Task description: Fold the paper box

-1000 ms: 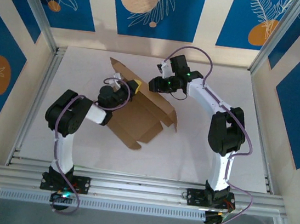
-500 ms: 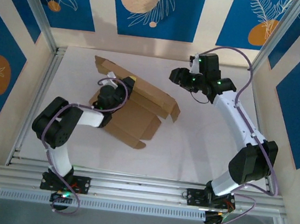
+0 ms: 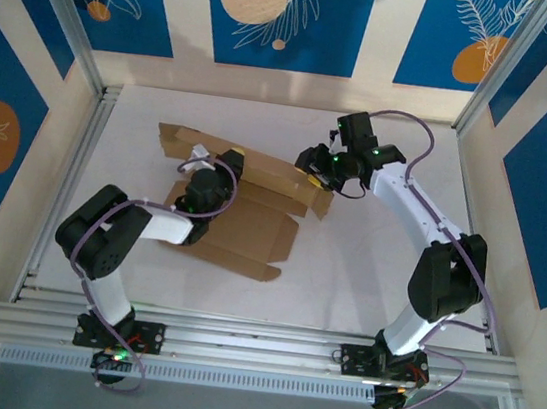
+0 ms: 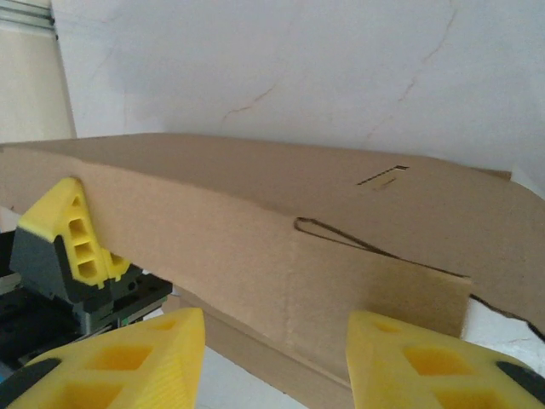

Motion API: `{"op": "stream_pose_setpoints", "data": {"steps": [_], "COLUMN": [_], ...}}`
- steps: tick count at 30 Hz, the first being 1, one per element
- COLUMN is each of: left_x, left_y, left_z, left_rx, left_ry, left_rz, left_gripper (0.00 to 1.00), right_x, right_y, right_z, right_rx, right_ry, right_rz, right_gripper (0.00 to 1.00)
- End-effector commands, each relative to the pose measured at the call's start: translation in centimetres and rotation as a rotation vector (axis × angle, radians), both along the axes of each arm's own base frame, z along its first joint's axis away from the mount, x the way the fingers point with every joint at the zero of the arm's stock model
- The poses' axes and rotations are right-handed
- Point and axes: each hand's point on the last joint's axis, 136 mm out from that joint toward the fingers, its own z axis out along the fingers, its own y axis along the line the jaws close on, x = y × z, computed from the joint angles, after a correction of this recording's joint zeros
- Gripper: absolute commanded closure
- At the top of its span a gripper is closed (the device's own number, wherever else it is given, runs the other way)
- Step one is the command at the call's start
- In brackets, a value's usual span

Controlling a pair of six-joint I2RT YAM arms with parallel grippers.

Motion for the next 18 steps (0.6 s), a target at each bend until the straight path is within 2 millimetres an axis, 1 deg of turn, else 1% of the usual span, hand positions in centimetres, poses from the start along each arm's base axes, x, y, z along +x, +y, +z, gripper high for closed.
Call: {"op": "stream_pose_setpoints", "data": {"steps": [1,6,11,14,18], "left_x": [-0.2,-0.3,-0.4,-0.5,-0.6], "left_y": [0.7,0.5,0.1,0.4,0.2], "left_z": [-0.5,-0.2,0.2,0.4,0.9], "left_rx": [0.048,0.047,0.037,0.026,0.021], "left_ry": [-0.01,-0.019,-0.027,-0.024,0.015], "left_rz": [0.036,0.028,0.014,0.022,0.005], "left_gripper": [1.0,1.0,1.0,1.0,1.0], "right_x": [-0.3,-0.3,0.3,0.3,0.0], "right_y": [0.5,1.0,1.9,1.4,0.2], "right_z": [-1.3,-1.6,-2.2,-2.5,-1.5], "right_rx": [0.019,0.055,0.097,0.047,-0.036], "right_ry": [0.035,0.029,0.039,0.033,-0.034], "right_rz": [-0.018,-0.019,-0.005,-0.012,-0.007], "right_gripper": [0.51,0.47,0.45,0.43,0.4]}}
